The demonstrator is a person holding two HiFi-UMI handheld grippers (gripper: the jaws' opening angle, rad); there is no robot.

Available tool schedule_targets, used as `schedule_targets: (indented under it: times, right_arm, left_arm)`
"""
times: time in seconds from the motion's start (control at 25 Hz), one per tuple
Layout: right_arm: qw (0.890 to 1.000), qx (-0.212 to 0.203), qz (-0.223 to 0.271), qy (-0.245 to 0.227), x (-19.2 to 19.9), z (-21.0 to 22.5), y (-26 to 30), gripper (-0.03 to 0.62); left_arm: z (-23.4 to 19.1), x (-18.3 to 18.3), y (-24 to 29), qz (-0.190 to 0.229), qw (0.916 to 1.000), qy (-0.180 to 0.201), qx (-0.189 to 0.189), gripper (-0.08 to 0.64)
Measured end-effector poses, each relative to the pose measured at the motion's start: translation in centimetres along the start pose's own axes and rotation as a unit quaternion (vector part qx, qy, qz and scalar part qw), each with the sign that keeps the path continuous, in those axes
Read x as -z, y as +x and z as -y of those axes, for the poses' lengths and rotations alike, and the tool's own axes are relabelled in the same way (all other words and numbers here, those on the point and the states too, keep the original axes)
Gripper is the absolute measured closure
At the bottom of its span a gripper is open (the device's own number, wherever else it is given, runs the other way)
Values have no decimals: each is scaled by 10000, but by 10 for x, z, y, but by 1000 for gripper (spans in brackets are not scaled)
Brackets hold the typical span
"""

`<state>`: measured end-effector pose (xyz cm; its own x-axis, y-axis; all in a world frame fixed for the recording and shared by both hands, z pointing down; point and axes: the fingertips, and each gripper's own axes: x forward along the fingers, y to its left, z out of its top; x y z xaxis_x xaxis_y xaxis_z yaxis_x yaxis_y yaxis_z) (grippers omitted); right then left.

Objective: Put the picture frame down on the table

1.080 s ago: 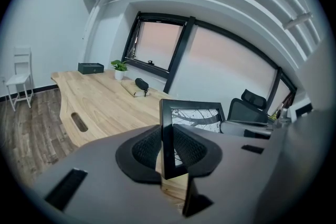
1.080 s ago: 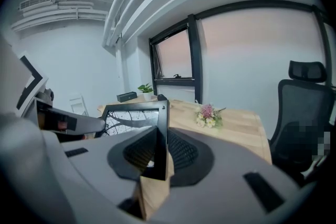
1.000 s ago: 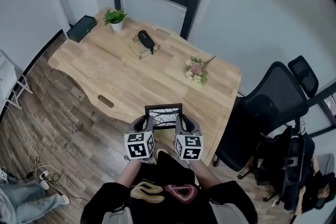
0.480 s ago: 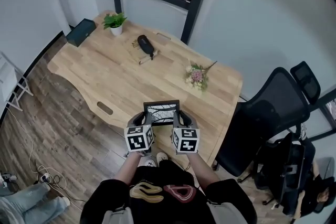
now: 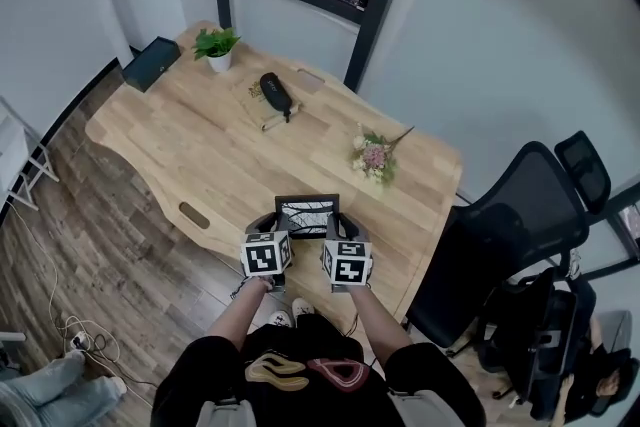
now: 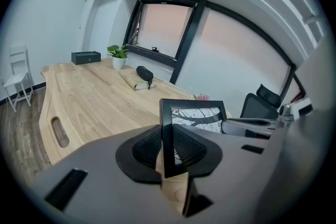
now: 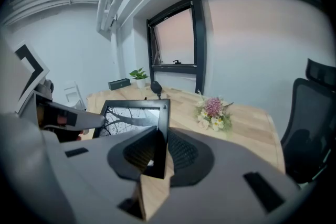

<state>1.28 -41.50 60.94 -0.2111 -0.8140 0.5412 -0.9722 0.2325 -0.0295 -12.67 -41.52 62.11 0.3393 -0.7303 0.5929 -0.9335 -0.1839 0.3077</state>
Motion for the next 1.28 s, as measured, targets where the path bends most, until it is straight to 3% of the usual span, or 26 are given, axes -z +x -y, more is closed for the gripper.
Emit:
schedule_targets:
  times: [0.36,1.28]
  right_arm:
    - [9992,-144,-376,-26,21,7,34,517]
    - [9932,-174,-954,637,60,25,95,518]
  left_arm:
    - [-11,21,31,-329,9990,-172,-248,480]
    - [-28,36,94,-945,9943,79,-479,480]
